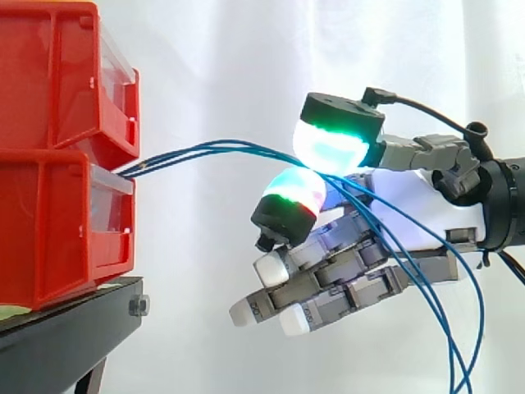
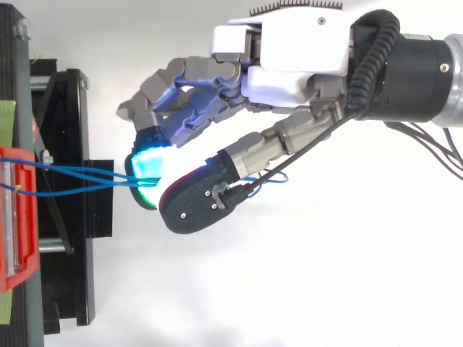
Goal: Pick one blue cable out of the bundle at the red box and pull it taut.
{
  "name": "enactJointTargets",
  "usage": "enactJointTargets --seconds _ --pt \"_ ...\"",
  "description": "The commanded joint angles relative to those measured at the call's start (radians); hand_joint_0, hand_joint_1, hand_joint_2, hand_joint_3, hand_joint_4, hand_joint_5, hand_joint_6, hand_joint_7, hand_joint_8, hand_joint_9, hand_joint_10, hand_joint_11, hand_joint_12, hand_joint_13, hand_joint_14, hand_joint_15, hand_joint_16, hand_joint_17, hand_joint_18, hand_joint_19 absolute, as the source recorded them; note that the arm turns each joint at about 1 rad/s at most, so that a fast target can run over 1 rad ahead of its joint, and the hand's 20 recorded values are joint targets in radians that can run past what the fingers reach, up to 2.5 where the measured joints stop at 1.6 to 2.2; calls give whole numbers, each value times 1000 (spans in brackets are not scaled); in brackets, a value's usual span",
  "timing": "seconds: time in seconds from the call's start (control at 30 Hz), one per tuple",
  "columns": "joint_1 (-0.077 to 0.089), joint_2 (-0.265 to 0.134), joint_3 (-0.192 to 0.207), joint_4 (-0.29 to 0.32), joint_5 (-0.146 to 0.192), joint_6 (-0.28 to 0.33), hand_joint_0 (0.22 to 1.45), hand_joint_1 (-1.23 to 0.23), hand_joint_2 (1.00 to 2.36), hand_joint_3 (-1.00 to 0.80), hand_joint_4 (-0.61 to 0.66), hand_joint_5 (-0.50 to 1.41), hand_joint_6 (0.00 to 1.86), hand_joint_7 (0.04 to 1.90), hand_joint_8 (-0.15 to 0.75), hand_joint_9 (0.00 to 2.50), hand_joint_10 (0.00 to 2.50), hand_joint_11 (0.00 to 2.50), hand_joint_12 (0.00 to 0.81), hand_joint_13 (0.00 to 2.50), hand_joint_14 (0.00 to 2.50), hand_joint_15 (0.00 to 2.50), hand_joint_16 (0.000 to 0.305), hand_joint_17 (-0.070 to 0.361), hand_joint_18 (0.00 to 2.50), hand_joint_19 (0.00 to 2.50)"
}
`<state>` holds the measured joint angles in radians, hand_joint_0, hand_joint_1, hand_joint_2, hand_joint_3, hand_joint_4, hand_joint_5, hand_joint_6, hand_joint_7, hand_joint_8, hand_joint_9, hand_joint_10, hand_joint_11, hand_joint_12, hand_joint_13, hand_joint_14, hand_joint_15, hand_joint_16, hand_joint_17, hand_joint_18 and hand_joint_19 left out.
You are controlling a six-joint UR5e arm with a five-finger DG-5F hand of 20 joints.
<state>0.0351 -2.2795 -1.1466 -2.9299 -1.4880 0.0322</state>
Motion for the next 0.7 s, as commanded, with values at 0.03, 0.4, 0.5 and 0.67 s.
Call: enactJointTargets --seconds 0.03,0.4,0.5,0.67 --pt "0 0 1 0 0 0 618 -829 1003 -61 83 -153 875 1091 354 708 7 453 436 209 0 0 69 154 440 172" --pt "2 0 1 -2 0 0 670 -909 1014 -151 65 -189 885 1029 290 607 11 465 381 146 0 0 58 130 350 186" --pt "2 0 1 -3 0 0 691 -925 1015 -178 73 -202 890 1002 287 584 11 468 379 135 0 0 58 130 345 167" --pt "2 0 2 -3 0 0 715 -948 1015 -213 81 -213 897 969 285 571 9 471 380 128 0 0 58 130 338 163"
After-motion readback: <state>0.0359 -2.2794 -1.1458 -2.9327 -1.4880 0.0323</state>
